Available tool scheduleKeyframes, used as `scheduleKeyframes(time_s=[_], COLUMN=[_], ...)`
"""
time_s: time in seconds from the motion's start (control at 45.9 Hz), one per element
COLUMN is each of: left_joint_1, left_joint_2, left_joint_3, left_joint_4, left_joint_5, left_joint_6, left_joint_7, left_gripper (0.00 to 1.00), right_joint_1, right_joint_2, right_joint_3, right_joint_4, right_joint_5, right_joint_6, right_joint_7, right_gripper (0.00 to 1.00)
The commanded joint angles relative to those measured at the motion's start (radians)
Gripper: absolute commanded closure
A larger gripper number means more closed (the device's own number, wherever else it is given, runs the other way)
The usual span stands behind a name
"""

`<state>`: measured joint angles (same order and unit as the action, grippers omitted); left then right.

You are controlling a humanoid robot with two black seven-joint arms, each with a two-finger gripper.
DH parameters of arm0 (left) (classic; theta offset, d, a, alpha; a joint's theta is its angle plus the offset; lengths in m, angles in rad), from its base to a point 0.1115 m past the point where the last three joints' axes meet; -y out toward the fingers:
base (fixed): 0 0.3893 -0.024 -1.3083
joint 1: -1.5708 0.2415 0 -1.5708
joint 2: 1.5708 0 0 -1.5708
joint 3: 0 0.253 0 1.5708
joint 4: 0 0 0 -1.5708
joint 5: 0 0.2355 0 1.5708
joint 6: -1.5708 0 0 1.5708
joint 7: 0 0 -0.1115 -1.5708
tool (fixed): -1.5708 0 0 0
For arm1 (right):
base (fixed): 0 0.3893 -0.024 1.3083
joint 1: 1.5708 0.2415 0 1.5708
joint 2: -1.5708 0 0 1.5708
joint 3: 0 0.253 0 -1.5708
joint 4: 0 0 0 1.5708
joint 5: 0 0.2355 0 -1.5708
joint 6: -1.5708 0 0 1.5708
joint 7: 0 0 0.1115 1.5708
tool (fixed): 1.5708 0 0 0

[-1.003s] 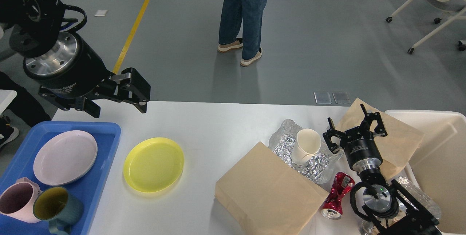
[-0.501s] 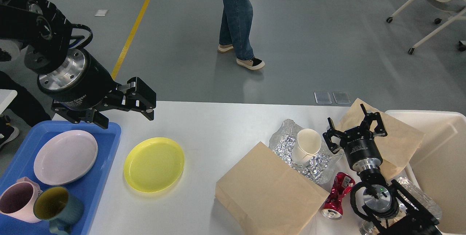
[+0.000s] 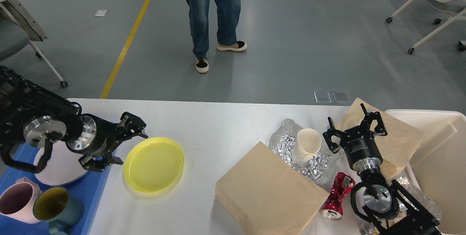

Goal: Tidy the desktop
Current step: 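Move the left gripper over to the yellow plastic plate rim, then close the left gripper on the yellow plate rim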

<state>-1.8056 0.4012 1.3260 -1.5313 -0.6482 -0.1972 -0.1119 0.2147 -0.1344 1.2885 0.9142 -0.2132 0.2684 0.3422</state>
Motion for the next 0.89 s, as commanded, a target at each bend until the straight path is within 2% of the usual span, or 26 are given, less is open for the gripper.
scheduleKeyframes(time_s=[0.0,0.087,0.24,0.458,0.632,0.872], left_joint_1=[0.195,0.307,0.457,0.522,0.554,0.574], left_joint_2=[0.028,0.025,0.014,0.016,0.013,0.014], left_joint_3=[-0.137,-0.203,-0.234,-0.291,-0.295,-0.297], left_joint_4=[0.071,0.126,0.247,0.302,0.367,0.372], left_joint_5=[-0.001,0.021,0.038,0.041,0.103,0.133], left_joint_6=[0.091,0.148,0.217,0.226,0.24,0.277], left_joint_7=[0.003,0.004,0.005,0.021,0.014,0.017], left_gripper=[0.07,0.07,0.07,0.07,0.07,0.1], right_joint_1=[0.0,0.0,0.0,0.0,0.0,0.0], right_joint_2=[0.001,0.001,-0.001,0.001,0.001,-0.001], right_joint_3=[0.0,0.0,0.0,0.0,0.0,0.0], right_joint_4=[0.0,0.0,0.0,-0.001,-0.001,0.0], right_joint_5=[0.0,0.0,0.0,0.0,0.0,0.0], right_joint_6=[0.0,0.0,0.0,0.0,0.0,0.0], right_joint_7=[0.0,0.0,0.0,0.0,0.0,0.0], right_gripper=[0.0,0.0,0.0,0.0,0.0,0.0])
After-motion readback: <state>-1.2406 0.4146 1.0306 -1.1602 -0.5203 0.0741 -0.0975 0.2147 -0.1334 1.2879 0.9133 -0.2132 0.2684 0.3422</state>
